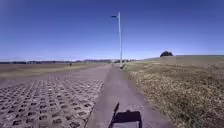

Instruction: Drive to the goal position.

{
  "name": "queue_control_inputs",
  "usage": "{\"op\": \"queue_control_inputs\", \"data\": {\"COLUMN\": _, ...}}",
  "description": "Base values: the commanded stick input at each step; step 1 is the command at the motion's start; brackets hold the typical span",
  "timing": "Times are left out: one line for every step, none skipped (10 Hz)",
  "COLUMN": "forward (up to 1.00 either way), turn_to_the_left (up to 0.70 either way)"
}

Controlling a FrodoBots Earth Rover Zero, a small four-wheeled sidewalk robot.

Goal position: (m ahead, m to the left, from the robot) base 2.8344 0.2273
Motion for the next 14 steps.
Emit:
{"op": "queue_control_inputs", "data": {"forward": 0.85, "turn_to_the_left": 0.0}}
{"op": "queue_control_inputs", "data": {"forward": 0.85, "turn_to_the_left": 0.0}}
{"op": "queue_control_inputs", "data": {"forward": 0.85, "turn_to_the_left": 0.0}}
{"op": "queue_control_inputs", "data": {"forward": 0.85, "turn_to_the_left": 0.0}}
{"op": "queue_control_inputs", "data": {"forward": 0.85, "turn_to_the_left": 0.0}}
{"op": "queue_control_inputs", "data": {"forward": 0.85, "turn_to_the_left": 0.0}}
{"op": "queue_control_inputs", "data": {"forward": 0.85, "turn_to_the_left": 0.0}}
{"op": "queue_control_inputs", "data": {"forward": 0.85, "turn_to_the_left": 0.0}}
{"op": "queue_control_inputs", "data": {"forward": 0.85, "turn_to_the_left": 0.0}}
{"op": "queue_control_inputs", "data": {"forward": 0.85, "turn_to_the_left": -0.02}}
{"op": "queue_control_inputs", "data": {"forward": 0.85, "turn_to_the_left": -0.18}}
{"op": "queue_control_inputs", "data": {"forward": 0.85, "turn_to_the_left": -0.34}}
{"op": "queue_control_inputs", "data": {"forward": 0.85, "turn_to_the_left": -0.18}}
{"op": "queue_control_inputs", "data": {"forward": 0.85, "turn_to_the_left": -0.03}}
